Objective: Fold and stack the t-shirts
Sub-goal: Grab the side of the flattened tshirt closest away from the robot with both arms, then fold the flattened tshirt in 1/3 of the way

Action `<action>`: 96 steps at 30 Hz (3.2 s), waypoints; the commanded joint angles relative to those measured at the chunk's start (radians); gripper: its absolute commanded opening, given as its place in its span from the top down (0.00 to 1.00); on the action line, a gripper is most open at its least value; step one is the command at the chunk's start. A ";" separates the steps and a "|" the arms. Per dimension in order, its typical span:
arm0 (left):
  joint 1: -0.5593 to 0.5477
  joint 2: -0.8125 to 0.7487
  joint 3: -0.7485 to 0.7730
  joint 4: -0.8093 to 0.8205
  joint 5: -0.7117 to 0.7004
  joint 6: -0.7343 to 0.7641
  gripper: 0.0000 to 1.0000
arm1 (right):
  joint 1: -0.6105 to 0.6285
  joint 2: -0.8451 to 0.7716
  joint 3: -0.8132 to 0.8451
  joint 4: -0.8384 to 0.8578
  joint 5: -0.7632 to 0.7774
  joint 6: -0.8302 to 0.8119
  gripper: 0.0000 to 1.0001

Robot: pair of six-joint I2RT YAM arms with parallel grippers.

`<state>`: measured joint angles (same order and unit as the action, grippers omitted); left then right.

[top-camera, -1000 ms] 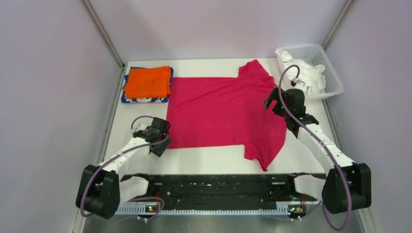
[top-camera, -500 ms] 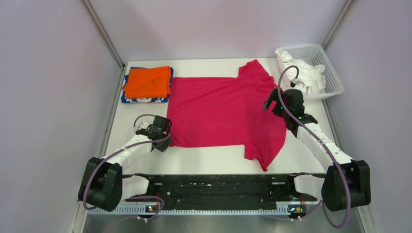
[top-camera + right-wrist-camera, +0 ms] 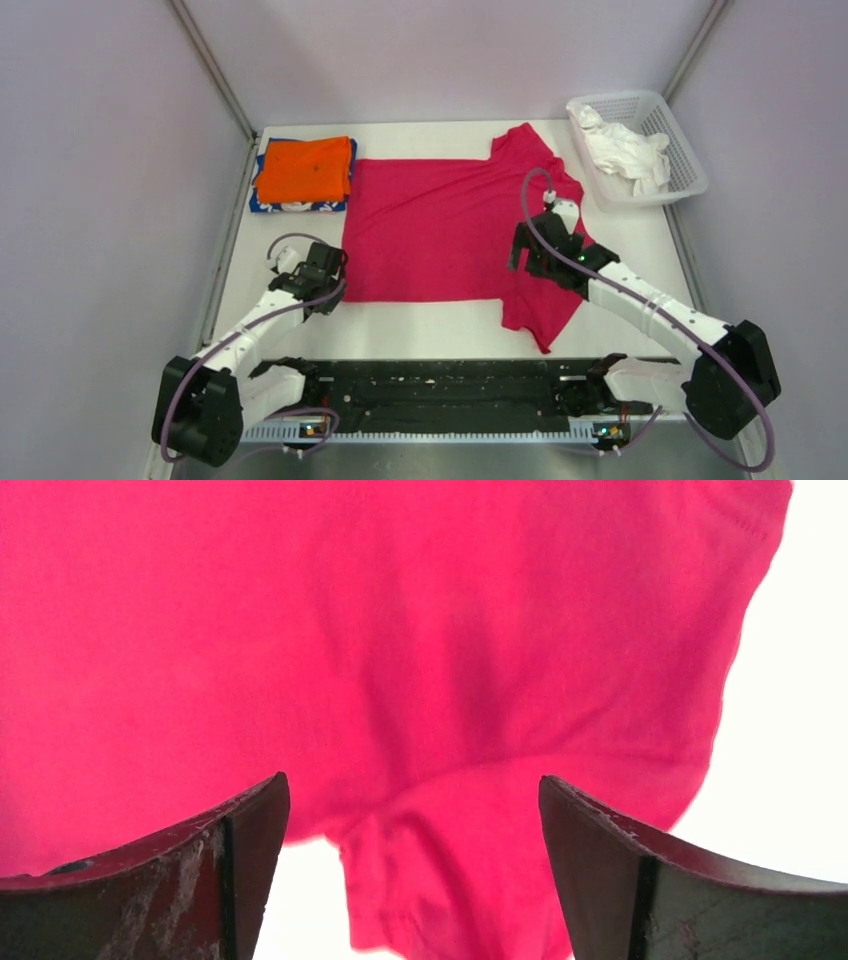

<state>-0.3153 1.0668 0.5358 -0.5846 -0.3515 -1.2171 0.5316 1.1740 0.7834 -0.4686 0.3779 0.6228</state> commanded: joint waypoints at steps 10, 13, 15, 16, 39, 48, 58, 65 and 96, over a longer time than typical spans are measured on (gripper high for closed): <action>0.001 -0.022 -0.012 0.007 -0.007 0.051 1.00 | 0.233 -0.131 -0.167 -0.322 -0.094 0.178 0.40; 0.001 -0.021 -0.016 0.007 -0.004 0.053 1.00 | 0.232 -0.100 -0.198 -0.256 -0.104 0.184 0.46; 0.001 -0.022 -0.019 0.009 -0.003 0.052 1.00 | 0.232 -0.069 -0.212 -0.232 -0.116 0.187 0.50; 0.001 -0.022 -0.020 0.008 -0.002 0.051 1.00 | 0.234 -0.056 -0.216 -0.230 -0.125 0.191 0.51; -0.001 -0.196 -0.027 -0.267 0.020 0.017 1.00 | 0.453 -0.143 -0.167 -0.628 -0.172 0.461 1.00; 0.000 -0.348 -0.053 -0.280 0.085 0.012 1.00 | 0.506 -0.166 -0.107 -0.670 -0.112 0.483 1.00; 0.000 -0.218 0.006 0.010 0.138 0.077 1.00 | 0.316 -0.144 -0.012 -0.440 0.005 0.274 1.00; 0.007 -0.058 0.133 0.053 0.033 0.091 1.00 | 0.137 -0.076 0.091 -0.344 0.040 0.101 1.00; 0.144 0.489 0.480 0.235 0.147 0.271 1.00 | -0.142 0.374 0.384 -0.039 -0.245 -1.038 1.00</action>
<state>-0.1825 1.5360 0.9627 -0.3874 -0.2085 -0.9684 0.4114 1.4921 1.0714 -0.5598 0.2142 -0.1291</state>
